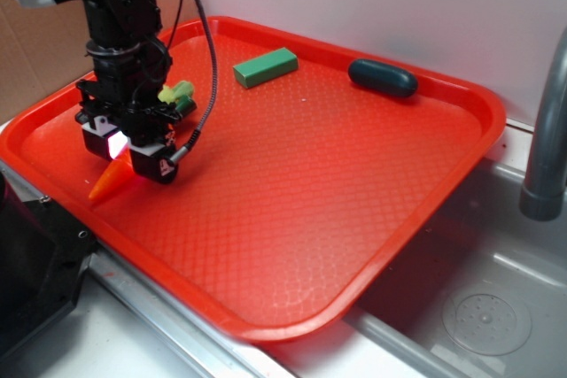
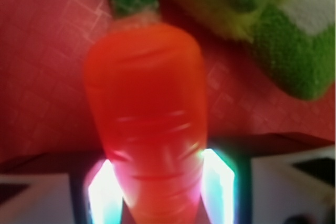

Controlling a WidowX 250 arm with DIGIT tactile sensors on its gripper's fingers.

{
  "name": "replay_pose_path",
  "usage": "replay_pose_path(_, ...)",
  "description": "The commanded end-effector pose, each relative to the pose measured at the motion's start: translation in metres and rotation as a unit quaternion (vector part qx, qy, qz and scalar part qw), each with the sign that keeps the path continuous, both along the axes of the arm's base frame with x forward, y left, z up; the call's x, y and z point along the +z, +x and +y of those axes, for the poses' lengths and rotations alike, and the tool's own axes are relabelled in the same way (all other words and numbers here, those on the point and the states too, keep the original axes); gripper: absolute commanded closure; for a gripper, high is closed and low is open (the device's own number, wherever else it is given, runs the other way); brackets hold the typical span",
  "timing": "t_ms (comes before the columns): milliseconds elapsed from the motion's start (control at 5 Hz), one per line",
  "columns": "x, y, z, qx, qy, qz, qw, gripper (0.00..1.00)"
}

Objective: Grab the carrot.

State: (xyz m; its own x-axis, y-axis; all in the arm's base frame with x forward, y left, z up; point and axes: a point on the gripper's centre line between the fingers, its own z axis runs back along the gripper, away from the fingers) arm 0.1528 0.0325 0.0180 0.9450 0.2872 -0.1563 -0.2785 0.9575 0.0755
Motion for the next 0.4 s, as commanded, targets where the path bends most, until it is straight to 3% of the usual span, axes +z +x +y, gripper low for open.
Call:
replay_pose_path(0,0.064,0.010,-0.012,-0.088,0.015,-0.020,0.996,1.00)
replay_pose_path(200,0.113,0.021,-0.023,-0.133,0.008,-0.030,0.991,1.00)
